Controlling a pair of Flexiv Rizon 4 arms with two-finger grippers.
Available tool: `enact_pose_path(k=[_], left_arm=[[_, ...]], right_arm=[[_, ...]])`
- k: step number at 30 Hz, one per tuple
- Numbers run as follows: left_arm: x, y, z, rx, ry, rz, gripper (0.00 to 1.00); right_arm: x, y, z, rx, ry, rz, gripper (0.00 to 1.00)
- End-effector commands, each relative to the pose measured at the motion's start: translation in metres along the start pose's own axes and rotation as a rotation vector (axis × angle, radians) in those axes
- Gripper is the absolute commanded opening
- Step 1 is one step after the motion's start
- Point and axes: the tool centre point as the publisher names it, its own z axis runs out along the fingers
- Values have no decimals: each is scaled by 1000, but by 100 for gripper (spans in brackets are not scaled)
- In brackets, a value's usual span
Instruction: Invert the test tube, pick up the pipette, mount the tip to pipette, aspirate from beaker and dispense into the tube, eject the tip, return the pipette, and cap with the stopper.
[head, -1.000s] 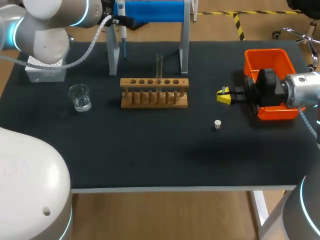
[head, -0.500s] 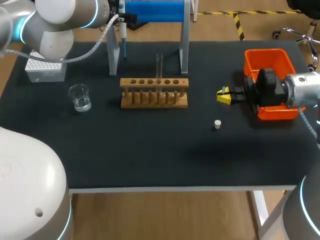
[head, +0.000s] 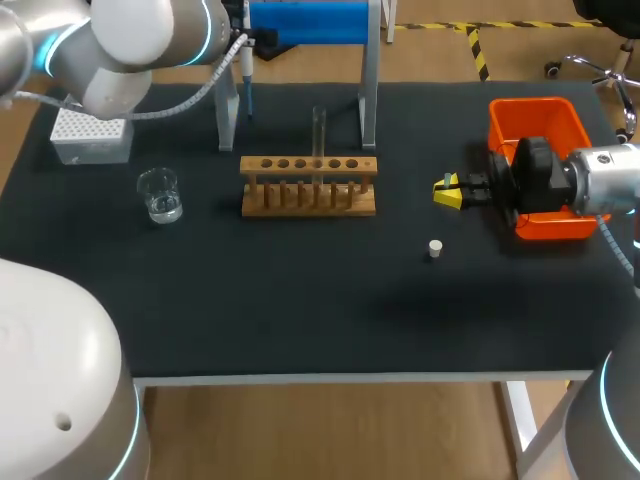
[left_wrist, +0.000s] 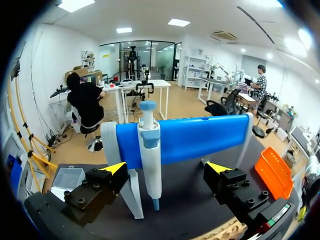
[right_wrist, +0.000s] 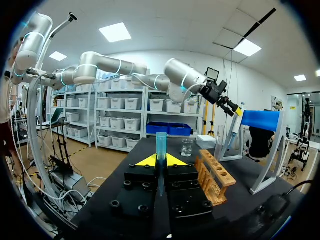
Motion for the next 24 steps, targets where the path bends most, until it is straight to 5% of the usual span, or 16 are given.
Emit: enact_pose_path(k=[1,24], left_arm=[[4,2,-2,7,-31,-10,100],[12,2,5,48,-93,-59,100]], right_arm=[[-1,0,-1,1,4,0,0],[-1,0,-1,1,4,0,0]])
